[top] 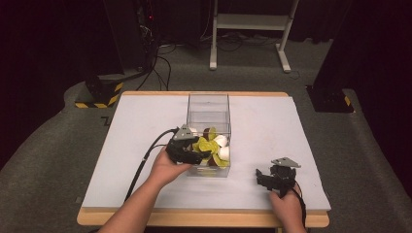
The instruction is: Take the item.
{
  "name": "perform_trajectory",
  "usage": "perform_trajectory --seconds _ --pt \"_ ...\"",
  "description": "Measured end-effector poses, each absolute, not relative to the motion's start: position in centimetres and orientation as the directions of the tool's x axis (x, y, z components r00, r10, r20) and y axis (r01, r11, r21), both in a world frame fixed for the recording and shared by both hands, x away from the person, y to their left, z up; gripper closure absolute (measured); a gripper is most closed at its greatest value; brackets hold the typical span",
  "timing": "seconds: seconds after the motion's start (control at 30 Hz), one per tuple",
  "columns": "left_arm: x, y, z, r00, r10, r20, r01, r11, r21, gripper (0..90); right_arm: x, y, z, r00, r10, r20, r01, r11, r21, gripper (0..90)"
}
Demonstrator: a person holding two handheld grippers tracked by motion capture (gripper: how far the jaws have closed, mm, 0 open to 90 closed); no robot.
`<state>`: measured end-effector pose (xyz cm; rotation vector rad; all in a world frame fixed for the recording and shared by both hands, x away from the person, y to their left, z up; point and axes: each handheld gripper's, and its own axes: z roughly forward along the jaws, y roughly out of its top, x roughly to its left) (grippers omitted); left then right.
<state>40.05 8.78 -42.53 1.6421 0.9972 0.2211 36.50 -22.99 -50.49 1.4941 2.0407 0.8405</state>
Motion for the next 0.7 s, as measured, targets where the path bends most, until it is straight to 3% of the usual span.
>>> perform_trajectory --seconds 0.7 --pt "40.9 7.3 -43.5 0.636 0.700 -0.324 0.507 -0.063 0.860 32.0 36.5 -23.0 -50.5 -0.297 0.955 -0.018 0.665 0.220 0.714 12.8"
